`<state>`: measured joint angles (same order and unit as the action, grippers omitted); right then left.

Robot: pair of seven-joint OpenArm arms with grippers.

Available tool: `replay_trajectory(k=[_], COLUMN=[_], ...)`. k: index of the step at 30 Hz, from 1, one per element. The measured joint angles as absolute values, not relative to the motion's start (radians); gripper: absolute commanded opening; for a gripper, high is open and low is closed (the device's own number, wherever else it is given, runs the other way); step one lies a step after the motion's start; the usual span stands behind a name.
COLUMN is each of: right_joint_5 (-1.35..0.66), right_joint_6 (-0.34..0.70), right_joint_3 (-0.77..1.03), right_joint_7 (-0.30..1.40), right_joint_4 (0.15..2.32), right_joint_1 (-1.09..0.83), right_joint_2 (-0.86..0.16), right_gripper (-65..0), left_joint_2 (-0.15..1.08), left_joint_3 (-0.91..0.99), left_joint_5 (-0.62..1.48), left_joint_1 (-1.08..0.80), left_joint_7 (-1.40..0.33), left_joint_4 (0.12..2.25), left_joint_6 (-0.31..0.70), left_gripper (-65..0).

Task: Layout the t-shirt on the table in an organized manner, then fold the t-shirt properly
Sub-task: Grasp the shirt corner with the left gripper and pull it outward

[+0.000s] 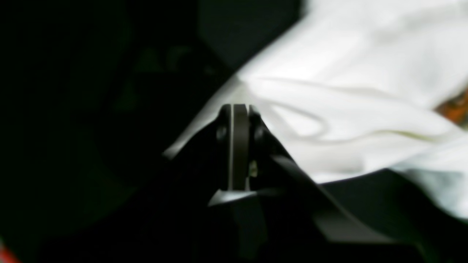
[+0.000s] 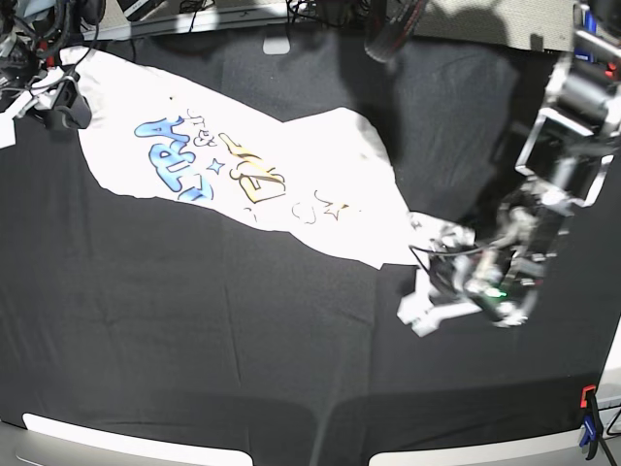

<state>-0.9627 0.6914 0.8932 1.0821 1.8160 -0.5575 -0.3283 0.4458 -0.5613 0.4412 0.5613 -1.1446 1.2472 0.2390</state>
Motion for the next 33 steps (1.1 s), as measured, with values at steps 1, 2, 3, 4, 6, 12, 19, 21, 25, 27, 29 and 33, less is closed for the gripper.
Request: replay_trajectory(k=[1, 2, 3, 4, 6, 12, 19, 21, 25, 27, 29, 33], right_joint_5=[-0.962, -0.963, -0.962, -0.962, -0.963, -0.963, -0.962, -0.962, -0.962, -0.962, -0.963, -0.962], right_joint_6=[0.691, 0.691, 0.691, 0.692, 0.691, 0.691, 0.691, 0.691, 0.692, 0.691, 0.691, 0.691], right_joint_3=[0.893, 0.893, 0.893, 0.893, 0.893, 0.893, 0.893, 0.893, 0.893, 0.893, 0.893, 0.893], right_joint_7=[1.082, 1.082, 1.081, 1.081, 1.081, 1.080, 1.083, 1.083, 1.087, 1.093, 1.094, 1.094], right_joint_4=[1.816, 1.816, 1.816, 1.816, 1.816, 1.816, 1.816, 1.816, 1.816, 1.816, 1.816, 1.816], right_joint_1=[-0.557, -0.557, -0.557, -0.558, -0.556, -0.526, -0.521, -0.521, -0.521, -0.521, -0.521, -0.521], right_joint_2=[-0.329, -0.329, -0.329, -0.329, -0.329, -0.329, -0.329, -0.329, -0.329, -0.329, -0.328, -0.328], right_gripper=[-37.2, -37.2, -37.2, -37.2, -37.2, -37.2, -37.2, -37.2, -37.2, -37.2, -37.2, -37.2], left_joint_2=[0.474, 0.508, 0.541, 0.568, 0.616, 0.636, 0.624, 0.626, 0.626, 0.624, 0.620, 0.621], left_joint_3=[-0.561, -0.561, -0.561, -0.561, -0.561, -0.560, -0.562, -0.562, -0.562, -0.562, -0.562, -0.561], left_joint_5=[0.435, 0.439, 0.441, 0.442, 0.442, 0.400, 0.424, 0.487, 0.545, 0.491, 0.341, 0.125], left_joint_1=[0.563, 0.564, 0.566, 0.567, 0.568, 0.472, 0.391, 0.373, 0.351, 0.324, 0.289, 0.221], left_joint_7=[-1.139, -1.142, -1.148, -1.166, -1.193, -1.163, -1.166, -1.168, -1.123, -1.058, -0.965, -0.815], left_joint_4=[1.288, 1.338, 1.388, 1.433, 1.521, 1.626, 1.623, 1.623, 1.623, 1.623, 1.623, 1.623], left_joint_6=[0.226, 0.212, 0.213, 0.212, 0.209, 0.121, 0.105, 0.109, 0.219, 0.223, 0.208, 0.146], left_gripper=[-65.0, -65.0, -65.0, -65.0, -65.0, -57.4, -38.7, -38.7, -38.7, -38.7, -38.7, -38.7])
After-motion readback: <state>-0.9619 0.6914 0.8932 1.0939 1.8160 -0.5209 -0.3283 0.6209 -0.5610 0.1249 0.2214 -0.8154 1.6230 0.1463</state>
